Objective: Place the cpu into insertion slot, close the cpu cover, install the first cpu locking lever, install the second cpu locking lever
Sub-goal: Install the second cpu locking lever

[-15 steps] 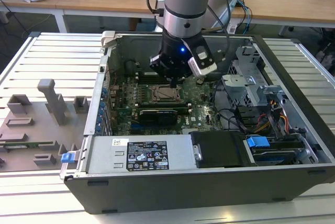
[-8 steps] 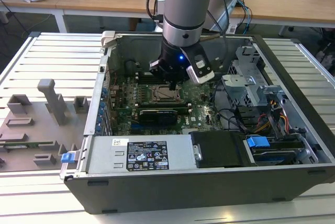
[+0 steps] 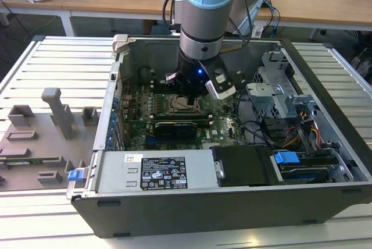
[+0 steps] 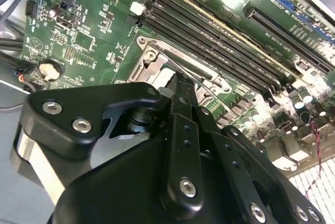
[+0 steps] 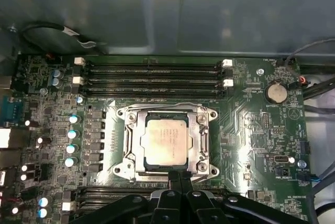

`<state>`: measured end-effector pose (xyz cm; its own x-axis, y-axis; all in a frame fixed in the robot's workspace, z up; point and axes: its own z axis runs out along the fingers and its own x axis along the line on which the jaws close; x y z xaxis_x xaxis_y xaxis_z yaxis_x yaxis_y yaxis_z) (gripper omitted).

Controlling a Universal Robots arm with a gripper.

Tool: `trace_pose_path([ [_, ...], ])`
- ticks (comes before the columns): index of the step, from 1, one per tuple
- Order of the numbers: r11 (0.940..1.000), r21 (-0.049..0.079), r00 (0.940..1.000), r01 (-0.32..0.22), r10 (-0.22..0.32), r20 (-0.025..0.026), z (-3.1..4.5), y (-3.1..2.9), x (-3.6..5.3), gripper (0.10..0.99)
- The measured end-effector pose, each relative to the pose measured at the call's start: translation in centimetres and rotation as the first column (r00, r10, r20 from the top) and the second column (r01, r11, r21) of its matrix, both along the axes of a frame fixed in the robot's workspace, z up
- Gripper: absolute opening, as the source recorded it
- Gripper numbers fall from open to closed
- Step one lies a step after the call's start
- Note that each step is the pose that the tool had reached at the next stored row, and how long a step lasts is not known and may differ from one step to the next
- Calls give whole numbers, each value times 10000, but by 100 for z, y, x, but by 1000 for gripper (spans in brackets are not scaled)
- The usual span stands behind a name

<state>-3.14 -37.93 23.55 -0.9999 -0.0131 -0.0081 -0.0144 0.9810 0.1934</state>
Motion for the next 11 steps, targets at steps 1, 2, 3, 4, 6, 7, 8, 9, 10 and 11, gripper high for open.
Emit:
trace_pose_path([
  [1,10000,-1,10000,0,0,0,-8,0,0,106],
  [2,10000,0,10000,0,0,0,-21,0,0,106],
  [3,10000,0,10000,0,0,0,-35,0,0,106],
  [4,10000,1,10000,-1,1,0,-81,0,0,106],
  [6,10000,6,10000,2,-2,-1,-120,0,-3,106],
  [7,10000,14,10000,2,-2,-1,-122,0,-10,106],
  [8,10000,15,10000,0,0,-1,-122,-2,-12,106],
  [9,10000,17,10000,-4,4,0,-123,-6,-11,106],
  [10,10000,14,10000,-6,6,0,-122,-12,-11,106],
  [11,10000,15,10000,-7,7,0,-122,-18,-12,106],
])
